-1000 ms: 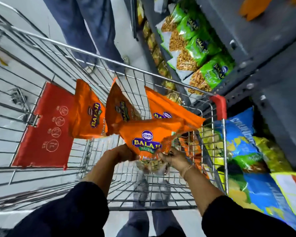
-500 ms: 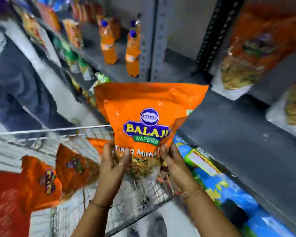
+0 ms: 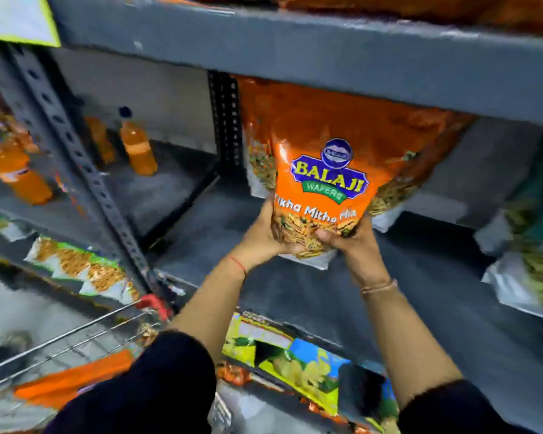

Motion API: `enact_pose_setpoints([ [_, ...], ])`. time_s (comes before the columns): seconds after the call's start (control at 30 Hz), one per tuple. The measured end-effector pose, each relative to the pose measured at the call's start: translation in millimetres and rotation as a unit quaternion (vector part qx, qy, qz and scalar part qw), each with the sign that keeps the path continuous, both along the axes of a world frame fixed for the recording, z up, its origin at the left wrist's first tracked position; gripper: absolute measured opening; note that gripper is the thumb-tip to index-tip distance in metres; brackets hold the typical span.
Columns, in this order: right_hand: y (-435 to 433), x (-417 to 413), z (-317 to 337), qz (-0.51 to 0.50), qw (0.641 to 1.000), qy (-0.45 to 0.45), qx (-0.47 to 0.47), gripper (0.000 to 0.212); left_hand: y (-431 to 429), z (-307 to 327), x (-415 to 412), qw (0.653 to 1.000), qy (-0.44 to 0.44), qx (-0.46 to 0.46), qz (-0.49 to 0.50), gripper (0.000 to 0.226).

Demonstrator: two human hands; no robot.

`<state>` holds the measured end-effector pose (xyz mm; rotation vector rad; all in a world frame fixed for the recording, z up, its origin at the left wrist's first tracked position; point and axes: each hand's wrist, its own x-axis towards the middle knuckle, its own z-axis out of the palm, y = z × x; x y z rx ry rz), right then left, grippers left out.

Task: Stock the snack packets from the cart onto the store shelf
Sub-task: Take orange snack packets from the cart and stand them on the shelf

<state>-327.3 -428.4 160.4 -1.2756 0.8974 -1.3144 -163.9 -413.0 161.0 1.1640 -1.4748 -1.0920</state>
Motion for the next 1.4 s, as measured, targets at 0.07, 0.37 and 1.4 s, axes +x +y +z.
enact_pose_setpoints([
  [0.07,-21,-10,-2,-0.018,1.000,0.009,0.005,0.058,-28,-7,-8,0.999,-0.022,0.029,0.004,0.083],
  [0.37,-74,-40,-23,-0.046,0.998,0.034,0.027,0.069,-93,-31,-39,0.995,-0.049,0.078,0.029,0.095],
  [1.4,-71,-55,-91,-0.081,0.985,0.151,0.021,0.090,-88,-101,-54,0.992,0.065,0.100,0.050,0.086],
])
